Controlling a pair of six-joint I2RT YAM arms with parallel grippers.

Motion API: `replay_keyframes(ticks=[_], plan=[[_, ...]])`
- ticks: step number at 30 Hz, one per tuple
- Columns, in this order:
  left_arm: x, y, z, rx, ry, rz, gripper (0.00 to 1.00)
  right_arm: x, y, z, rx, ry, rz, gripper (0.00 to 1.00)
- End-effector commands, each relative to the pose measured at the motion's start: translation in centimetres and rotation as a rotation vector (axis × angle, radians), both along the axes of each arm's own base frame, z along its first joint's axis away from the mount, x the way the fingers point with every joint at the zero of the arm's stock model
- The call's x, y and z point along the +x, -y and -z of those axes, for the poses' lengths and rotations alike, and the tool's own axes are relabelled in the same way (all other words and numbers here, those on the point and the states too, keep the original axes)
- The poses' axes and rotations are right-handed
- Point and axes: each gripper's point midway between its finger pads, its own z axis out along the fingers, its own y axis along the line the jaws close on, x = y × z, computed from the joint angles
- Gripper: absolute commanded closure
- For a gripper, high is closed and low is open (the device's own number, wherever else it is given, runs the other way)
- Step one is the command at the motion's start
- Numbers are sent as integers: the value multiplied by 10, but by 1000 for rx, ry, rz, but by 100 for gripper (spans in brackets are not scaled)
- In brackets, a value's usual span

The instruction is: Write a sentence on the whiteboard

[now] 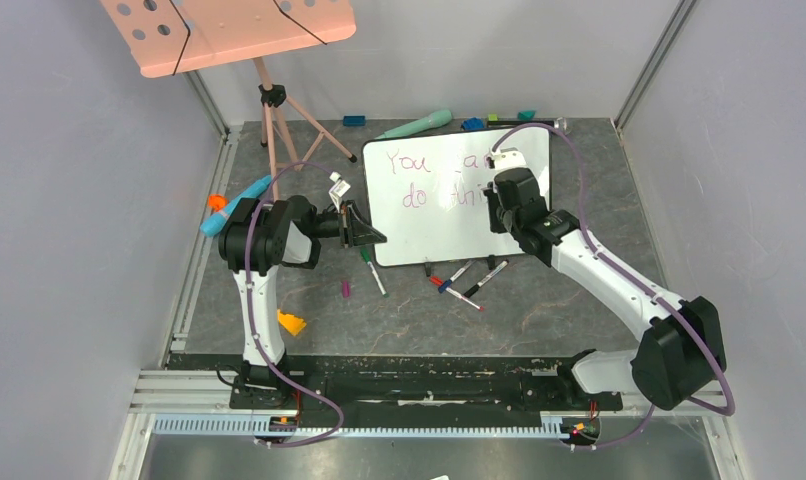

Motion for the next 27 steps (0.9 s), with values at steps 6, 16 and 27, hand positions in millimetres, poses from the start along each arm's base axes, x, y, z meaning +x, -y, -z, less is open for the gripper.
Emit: replay_keyframes(ticks=[6,16,27], plan=[[6,0,-3,-5,154,1,98,2,-15,-28,111,70,-45,100],[6,0,-2,-5,154,2,98,-10,19,-36,53,132,69,100],[6,0,-2,-6,147,0,98,7,25,-8,0,55,125,100]])
